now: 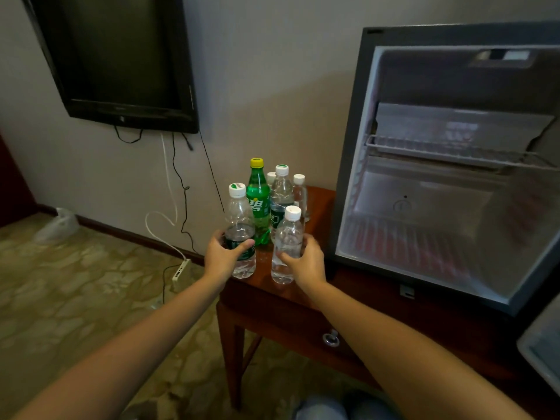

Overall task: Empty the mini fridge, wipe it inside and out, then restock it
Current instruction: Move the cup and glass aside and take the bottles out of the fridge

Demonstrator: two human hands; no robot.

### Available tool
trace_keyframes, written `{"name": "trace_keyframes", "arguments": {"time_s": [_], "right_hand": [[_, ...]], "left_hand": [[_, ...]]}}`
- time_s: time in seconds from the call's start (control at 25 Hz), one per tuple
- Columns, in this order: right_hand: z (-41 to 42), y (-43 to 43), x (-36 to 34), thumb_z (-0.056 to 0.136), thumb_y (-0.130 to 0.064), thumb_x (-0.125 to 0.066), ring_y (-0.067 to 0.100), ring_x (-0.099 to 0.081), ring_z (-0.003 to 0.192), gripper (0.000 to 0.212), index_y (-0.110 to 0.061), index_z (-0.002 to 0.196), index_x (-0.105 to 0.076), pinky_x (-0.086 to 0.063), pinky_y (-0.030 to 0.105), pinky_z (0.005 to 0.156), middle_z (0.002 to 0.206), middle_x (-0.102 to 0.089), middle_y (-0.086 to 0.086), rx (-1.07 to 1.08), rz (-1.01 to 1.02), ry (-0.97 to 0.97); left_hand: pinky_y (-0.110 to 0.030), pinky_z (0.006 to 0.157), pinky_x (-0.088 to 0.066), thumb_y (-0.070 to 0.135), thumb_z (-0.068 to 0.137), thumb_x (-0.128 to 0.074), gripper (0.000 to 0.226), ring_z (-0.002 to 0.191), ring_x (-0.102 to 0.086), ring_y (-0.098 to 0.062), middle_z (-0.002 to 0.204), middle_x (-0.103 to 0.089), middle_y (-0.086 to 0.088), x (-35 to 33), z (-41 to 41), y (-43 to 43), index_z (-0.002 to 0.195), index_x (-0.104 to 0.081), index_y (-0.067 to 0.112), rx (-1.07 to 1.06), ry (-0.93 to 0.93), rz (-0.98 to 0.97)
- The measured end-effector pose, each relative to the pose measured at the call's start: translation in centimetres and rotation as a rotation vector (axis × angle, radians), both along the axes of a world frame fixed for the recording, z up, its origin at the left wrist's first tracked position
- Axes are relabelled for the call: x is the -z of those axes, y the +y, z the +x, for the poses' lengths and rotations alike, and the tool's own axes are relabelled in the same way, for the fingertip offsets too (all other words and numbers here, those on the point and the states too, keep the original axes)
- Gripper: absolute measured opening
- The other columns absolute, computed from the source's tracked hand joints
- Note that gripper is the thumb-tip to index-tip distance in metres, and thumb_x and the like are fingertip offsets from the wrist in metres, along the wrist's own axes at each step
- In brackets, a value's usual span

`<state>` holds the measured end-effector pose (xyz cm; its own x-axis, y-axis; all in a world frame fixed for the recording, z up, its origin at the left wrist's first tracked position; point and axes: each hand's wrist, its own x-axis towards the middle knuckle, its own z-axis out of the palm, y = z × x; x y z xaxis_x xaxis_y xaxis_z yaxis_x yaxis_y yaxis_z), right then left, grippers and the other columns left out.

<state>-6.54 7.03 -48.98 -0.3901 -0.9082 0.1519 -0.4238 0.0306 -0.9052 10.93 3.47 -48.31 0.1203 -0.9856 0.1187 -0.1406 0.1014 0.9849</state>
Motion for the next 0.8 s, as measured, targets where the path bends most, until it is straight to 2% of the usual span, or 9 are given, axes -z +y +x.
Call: {"name": "trace_keyframes", "arguments": {"time_s": [0.12,0.28,0.44,0.56,0.8], "right_hand": [[0.7,-0.9,0.4,0.072,-0.024,-0.081,0.02,-0.057,0.113,0.068,-0.016,0.13,-0.048,-0.05,0.041,0.096,0.127,-0.055,0.004,0.025,-0.02,-0.006],[1.6,-2.4,0.1,0.076,-0.02,-0.079,0.02,-0.055,0.116,0.061,-0.017,0.127,-0.048,-0.049,0.038,0.098,0.129,-0.052,0.003,0.008,-0.019,0.03],[2.0,-3.6,-0.2,0.081,-0.02,-0.074,0.02,-0.051,0.118,0.057,-0.015,0.128,-0.043,-0.046,0.032,0.098,0.132,-0.045,0.002,-0.014,-0.001,0.072],[2.2,-4.6,-0.5,0.082,-0.017,-0.073,0.018,-0.047,0.123,0.061,-0.014,0.133,-0.041,-0.04,0.026,0.1,0.136,-0.041,0.001,-0.012,0.011,0.028],[3.4,-6.5,-0.4,0.08,-0.023,-0.075,0.019,-0.048,0.122,0.062,-0.013,0.132,-0.041,-0.039,0.029,0.102,0.135,-0.042,0.004,0.019,0.006,0.082]], "left_hand": [[-0.046,0.096,-0.049,0.047,0.059,-0.084,0.081,0.111,-0.059,-0.022,0.12,-0.063,-0.002,0.3,-0.1,-1.0,0.126,-0.053,0.015,-0.034,-0.035,0.017],[-0.039,0.094,-0.049,0.035,0.07,-0.082,0.067,0.11,-0.057,-0.02,0.119,-0.06,0.0,0.1,-0.5,-2.3,0.126,-0.05,0.015,-0.022,-0.058,-0.005],[-0.044,0.096,-0.049,0.033,0.071,-0.081,0.069,0.114,-0.056,-0.024,0.124,-0.059,-0.005,0.3,-0.7,-4.0,0.13,-0.047,0.016,0.008,-0.052,-0.001],[-0.047,0.096,-0.049,0.033,0.072,-0.081,0.068,0.114,-0.056,-0.024,0.125,-0.059,-0.005,0.6,-1.0,-4.8,0.129,-0.047,0.017,0.024,-0.058,0.005],[-0.036,0.091,-0.051,0.032,0.074,-0.079,0.067,0.111,-0.058,-0.021,0.122,-0.06,-0.004,1.2,-1.0,-5.3,0.13,-0.047,0.017,0.02,-0.071,-0.013]]}}
